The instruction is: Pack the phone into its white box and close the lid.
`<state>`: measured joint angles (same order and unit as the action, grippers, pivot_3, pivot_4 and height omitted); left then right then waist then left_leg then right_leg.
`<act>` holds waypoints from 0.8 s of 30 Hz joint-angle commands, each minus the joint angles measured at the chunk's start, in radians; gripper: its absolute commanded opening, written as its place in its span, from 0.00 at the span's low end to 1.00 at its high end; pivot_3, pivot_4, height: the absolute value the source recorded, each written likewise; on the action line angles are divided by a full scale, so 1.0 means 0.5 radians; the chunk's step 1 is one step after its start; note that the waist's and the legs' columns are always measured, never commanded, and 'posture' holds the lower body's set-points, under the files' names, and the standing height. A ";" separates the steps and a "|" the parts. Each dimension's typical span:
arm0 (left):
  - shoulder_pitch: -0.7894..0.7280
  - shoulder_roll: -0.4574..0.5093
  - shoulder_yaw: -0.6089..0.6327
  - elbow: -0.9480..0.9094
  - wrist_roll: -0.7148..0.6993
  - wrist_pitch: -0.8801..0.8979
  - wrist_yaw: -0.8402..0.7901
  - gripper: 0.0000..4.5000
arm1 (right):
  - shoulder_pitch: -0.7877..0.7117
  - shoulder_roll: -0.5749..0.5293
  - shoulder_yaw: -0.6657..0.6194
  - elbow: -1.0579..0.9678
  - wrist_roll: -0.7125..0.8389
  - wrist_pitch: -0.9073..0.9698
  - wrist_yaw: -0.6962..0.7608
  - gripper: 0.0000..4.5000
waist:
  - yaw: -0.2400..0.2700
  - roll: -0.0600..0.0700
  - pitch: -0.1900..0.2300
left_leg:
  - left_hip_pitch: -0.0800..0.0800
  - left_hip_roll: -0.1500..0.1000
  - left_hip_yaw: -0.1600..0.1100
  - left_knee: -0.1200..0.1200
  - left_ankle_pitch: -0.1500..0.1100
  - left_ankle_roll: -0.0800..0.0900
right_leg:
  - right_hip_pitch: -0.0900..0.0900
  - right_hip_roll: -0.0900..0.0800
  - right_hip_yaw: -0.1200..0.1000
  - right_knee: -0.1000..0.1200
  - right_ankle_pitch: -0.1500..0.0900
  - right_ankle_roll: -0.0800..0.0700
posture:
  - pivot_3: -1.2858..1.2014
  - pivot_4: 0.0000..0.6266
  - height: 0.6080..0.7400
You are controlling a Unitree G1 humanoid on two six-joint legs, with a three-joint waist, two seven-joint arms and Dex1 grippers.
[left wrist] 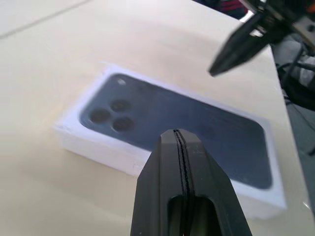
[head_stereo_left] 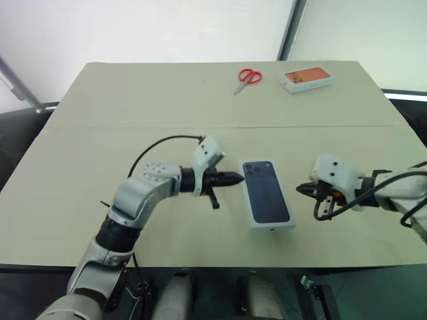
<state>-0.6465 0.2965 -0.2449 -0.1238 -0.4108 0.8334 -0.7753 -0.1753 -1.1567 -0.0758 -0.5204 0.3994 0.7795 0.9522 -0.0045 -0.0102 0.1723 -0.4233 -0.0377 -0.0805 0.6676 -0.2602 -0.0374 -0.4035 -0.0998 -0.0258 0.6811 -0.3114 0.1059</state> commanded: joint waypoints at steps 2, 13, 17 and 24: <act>-0.189 -0.180 -0.152 0.379 0.226 -0.042 0.207 0.00 | 0.099 0.013 -0.009 -0.216 0.103 0.009 0.070 0.01 | 0.009 -0.001 0.000 | 0.000 -0.001 0.000 0.000 0.000 0.000 | 0.000 0.000 -0.001 0.000 0.000 0.000 | 0.52 0.24 0.68; -0.174 -0.338 -0.352 0.585 0.422 0.000 0.247 0.00 | 0.270 0.104 0.337 -0.212 -0.190 0.034 -0.214 0.01 | 0.017 -0.007 -0.007 | 0.029 -0.001 -0.002 -0.005 -0.001 0.001 | 0.031 0.000 -0.001 -0.010 -0.001 0.002 | 0.52 0.24 0.68; -0.098 -0.317 -0.117 0.460 0.336 -0.105 0.282 0.00 | 0.122 0.250 0.172 -0.131 -0.125 -0.015 -0.290 0.01 | 0.011 -0.011 -0.009 | 0.033 0.001 -0.003 -0.007 -0.003 0.003 | 0.039 0.001 -0.002 -0.016 -0.001 0.002 | 0.52 0.24 0.68; 0.249 0.035 0.551 -0.034 0.136 -0.201 0.343 0.00 | -0.330 0.612 -0.081 0.443 -0.149 -0.246 -0.517 0.01 | -0.019 -0.007 -0.005 | 0.028 0.004 -0.002 -0.009 0.004 -0.008 | 0.023 0.002 0.000 -0.005 -0.001 0.001 | 0.52 0.24 0.68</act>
<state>-0.5451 0.2918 -0.0320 -0.0675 -0.3134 0.7398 -0.6064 -0.3229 -0.8657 -0.0811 -0.3430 0.3315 0.6926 0.7066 -0.0141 -0.0138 0.1698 -0.4093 -0.0357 -0.0815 0.6628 -0.2585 -0.0411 -0.3921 -0.0988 -0.0260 0.6782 -0.3121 0.1067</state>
